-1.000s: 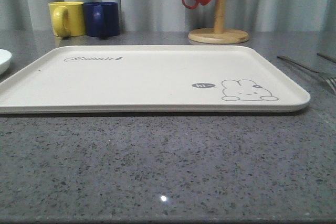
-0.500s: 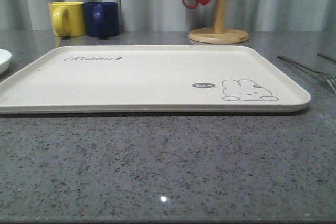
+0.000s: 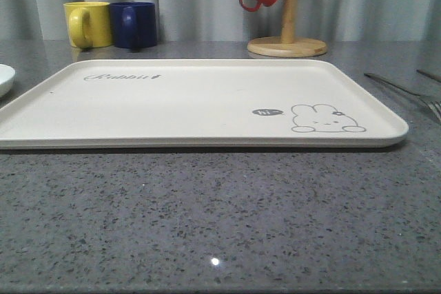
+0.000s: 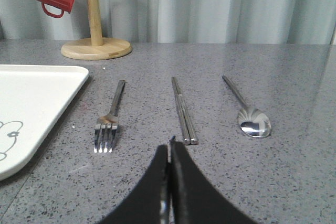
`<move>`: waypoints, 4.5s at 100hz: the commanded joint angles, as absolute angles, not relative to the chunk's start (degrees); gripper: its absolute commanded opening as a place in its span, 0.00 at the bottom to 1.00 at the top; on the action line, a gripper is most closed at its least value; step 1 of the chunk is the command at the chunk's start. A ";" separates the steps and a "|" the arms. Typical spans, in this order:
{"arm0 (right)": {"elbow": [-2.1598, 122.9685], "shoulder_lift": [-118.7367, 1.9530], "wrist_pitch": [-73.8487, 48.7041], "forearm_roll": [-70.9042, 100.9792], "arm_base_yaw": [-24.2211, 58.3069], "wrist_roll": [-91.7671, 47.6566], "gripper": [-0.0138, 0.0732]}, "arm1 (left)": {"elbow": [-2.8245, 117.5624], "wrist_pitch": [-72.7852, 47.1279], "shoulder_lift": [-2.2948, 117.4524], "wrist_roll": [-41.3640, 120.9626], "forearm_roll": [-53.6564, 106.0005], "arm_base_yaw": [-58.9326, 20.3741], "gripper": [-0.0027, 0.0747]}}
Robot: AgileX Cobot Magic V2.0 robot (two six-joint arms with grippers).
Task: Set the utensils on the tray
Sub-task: 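Grasp the white plate rim with the left gripper and lift it, then lower the plate onto the tray near the mugs and release, then withdraw the left gripper from the plate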
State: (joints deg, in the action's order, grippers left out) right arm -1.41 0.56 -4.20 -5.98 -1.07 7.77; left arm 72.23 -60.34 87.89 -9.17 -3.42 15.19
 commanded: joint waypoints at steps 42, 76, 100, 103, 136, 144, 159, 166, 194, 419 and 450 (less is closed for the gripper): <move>-1.59 1.70 0.34 -6.15 -1.34 7.39 0.09 | 77.71 -60.76 95.00 -9.97 0.00 16.11 0.33; -1.59 1.70 0.34 -6.15 -1.34 7.39 0.09 | 77.71 -60.51 96.17 -9.97 0.00 16.11 0.01; -1.59 1.70 0.34 -6.15 -1.34 7.39 0.09 | 82.92 -61.77 93.86 -9.76 3.58 16.11 0.01; -1.59 1.70 0.34 -6.15 -1.34 7.39 0.09 | 83.70 -61.86 93.22 -9.35 4.59 16.11 0.01; -1.59 1.70 0.34 -6.15 -1.34 7.39 0.09 | 87.60 -61.13 87.74 0.35 18.98 11.41 0.01; -1.59 1.70 0.34 -6.15 -1.34 7.39 0.09 | 87.60 -62.09 88.11 0.79 19.51 7.41 0.01; -1.59 1.70 0.34 -6.15 -1.34 7.39 0.09 | 87.33 -61.73 89.93 1.87 19.51 -0.75 0.01; -1.59 1.70 0.34 -6.15 -1.34 7.39 0.09 | 87.33 -61.57 91.43 1.97 19.51 -3.74 0.01; -1.59 1.70 0.34 -6.15 -1.34 7.39 0.09 | 87.33 -60.87 98.03 2.00 18.29 -6.66 0.01; 0.00 1.66 -0.98 -6.74 -1.34 7.39 0.09 | 31.49 -33.64 8.76 -3.99 1.58 -6.66 0.01; 14.75 -13.46 -19.47 -8.22 -1.34 7.39 0.09 | 31.49 -33.64 8.64 -3.99 1.58 -6.66 0.01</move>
State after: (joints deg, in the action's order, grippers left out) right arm 8.97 -7.08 -19.50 -7.69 -1.07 7.77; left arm 30.00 -38.08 7.72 -3.95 1.06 -6.37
